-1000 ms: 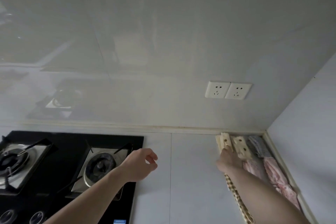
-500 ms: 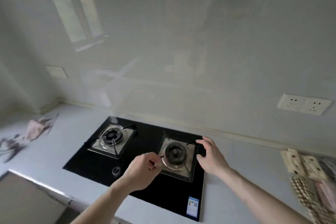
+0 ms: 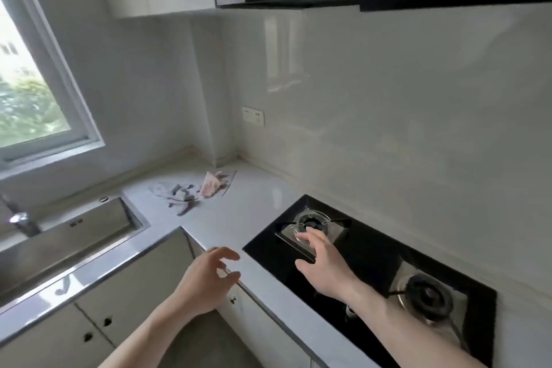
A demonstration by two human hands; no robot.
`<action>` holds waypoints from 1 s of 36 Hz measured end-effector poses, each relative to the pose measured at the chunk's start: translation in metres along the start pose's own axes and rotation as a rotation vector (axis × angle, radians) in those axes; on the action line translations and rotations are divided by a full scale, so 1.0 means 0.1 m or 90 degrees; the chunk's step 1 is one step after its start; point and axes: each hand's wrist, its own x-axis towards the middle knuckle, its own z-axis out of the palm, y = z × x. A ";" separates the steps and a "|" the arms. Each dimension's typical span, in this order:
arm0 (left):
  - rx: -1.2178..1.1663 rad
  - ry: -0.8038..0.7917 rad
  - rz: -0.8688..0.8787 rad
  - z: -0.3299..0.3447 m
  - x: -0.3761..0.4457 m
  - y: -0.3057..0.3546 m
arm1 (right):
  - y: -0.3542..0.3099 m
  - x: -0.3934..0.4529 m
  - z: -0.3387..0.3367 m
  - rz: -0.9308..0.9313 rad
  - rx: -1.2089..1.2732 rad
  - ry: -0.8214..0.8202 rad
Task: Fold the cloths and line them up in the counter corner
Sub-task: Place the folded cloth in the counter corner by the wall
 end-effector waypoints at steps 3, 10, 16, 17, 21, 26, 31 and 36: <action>0.003 0.026 -0.035 -0.22 0.09 -0.37 | -0.24 0.35 0.26 -0.032 -0.014 -0.017; 0.017 0.055 -0.096 -0.67 0.51 -1.13 | -0.65 1.27 0.89 -0.067 -0.008 -0.076; 0.016 0.051 -0.153 -1.01 1.06 -1.67 | -0.86 2.03 1.31 -0.051 0.015 -0.130; 0.014 0.053 -0.161 -1.07 1.17 -1.75 | -0.89 2.15 1.36 -0.049 0.014 -0.138; 0.007 0.067 -0.185 -1.22 1.55 -2.02 | -0.99 2.62 1.55 -0.048 0.007 -0.160; 0.019 0.019 -0.203 -1.26 1.96 -2.36 | -1.09 3.04 1.73 -0.033 0.007 -0.165; 0.039 -0.043 -0.204 -1.23 2.43 -2.71 | -1.14 3.39 1.89 -0.014 -0.001 -0.160; 0.078 -0.139 -0.196 -1.17 3.03 -3.18 | -1.16 3.69 2.12 0.037 0.011 -0.124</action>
